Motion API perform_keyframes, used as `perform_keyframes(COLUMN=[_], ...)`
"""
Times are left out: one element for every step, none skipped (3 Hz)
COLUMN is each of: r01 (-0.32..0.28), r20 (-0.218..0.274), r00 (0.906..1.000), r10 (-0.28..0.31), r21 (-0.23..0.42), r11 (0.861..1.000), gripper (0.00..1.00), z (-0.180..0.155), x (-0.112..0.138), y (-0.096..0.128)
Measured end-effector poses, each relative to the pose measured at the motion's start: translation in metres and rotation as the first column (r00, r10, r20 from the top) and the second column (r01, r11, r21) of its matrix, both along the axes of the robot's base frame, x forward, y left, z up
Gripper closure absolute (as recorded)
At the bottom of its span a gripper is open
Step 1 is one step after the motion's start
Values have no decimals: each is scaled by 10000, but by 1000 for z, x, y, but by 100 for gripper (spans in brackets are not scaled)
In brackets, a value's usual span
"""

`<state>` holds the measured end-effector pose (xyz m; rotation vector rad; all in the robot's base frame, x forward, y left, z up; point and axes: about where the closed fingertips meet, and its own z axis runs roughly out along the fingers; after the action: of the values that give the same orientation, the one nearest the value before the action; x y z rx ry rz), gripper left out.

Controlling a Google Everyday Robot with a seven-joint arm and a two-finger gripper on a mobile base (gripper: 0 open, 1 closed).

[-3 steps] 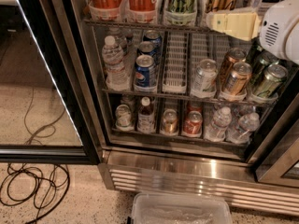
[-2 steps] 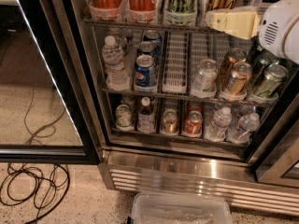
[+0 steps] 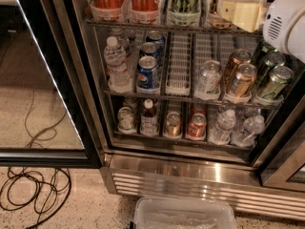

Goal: Pick blue plastic bottle from top shelf of fridge

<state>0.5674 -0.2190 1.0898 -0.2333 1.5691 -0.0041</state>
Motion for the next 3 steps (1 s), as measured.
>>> perform_keyframes(r01=[120, 335, 544], r20=[275, 582, 863], r00=[9996, 9978, 9950], r10=[-117, -319, -510], r21=[-101, -268, -380], r11=[9999, 9991, 9978], gripper=[21, 23, 23], z=[5, 9, 12], x=[2, 1, 0], y=[-4, -11, -16])
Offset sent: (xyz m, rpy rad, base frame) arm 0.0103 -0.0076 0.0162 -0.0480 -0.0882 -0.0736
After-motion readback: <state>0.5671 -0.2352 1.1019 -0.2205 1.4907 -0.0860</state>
